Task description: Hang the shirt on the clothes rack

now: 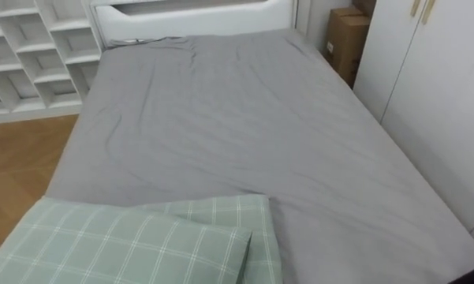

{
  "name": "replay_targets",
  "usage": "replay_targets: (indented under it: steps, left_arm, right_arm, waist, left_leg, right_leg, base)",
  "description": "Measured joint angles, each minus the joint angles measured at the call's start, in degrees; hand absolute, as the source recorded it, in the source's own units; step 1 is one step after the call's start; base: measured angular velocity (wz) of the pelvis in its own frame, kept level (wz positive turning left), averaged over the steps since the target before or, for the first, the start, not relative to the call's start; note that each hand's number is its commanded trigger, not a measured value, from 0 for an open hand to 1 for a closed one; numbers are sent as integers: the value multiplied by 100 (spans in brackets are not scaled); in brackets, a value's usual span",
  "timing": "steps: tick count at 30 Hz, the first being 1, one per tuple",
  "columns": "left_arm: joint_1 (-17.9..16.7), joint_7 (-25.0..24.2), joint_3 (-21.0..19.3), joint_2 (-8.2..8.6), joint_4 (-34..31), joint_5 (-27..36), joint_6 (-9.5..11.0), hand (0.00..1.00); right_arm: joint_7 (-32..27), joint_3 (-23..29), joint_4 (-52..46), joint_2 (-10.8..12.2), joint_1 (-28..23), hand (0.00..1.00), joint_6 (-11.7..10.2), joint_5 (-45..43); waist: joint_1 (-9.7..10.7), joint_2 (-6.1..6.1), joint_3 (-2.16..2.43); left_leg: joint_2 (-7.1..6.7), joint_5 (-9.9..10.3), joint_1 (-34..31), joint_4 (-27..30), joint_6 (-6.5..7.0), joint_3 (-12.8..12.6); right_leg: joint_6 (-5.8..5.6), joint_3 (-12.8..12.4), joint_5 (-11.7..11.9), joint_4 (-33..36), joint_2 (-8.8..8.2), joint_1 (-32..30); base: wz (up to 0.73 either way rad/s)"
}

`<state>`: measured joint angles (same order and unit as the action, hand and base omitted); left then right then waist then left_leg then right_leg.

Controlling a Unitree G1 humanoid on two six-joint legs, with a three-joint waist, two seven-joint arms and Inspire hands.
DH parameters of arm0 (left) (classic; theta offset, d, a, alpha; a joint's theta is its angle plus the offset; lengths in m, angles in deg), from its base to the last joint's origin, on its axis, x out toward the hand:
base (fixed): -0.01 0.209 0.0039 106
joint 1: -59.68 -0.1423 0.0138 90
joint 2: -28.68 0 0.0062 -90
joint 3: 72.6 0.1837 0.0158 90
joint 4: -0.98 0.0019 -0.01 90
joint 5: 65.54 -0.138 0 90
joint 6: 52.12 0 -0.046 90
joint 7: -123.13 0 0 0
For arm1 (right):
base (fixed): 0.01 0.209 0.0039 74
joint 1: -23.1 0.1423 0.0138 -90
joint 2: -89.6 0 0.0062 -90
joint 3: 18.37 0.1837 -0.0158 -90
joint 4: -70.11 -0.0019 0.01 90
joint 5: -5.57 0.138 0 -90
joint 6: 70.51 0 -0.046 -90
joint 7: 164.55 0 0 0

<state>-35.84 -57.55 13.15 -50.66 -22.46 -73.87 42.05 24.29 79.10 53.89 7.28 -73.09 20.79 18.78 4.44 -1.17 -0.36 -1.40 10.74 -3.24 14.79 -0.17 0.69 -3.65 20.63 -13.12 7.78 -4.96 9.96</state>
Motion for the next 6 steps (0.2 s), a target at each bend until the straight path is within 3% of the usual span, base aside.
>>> replay_targets:
  steps: [6]
  left_arm:
    - [0, -6, 8, 1, -3, -1, -2, 0]
  right_arm:
    - [-1, 0, 5, -7, -15, 0, 1, 3]
  waist:
    - [9, 15, 4]
  left_leg:
    - [-5, -2, -3, 6, 3, 4]
  right_leg:
    - [0, 5, 0, 4, -1, 3]
  base:
    - [0]
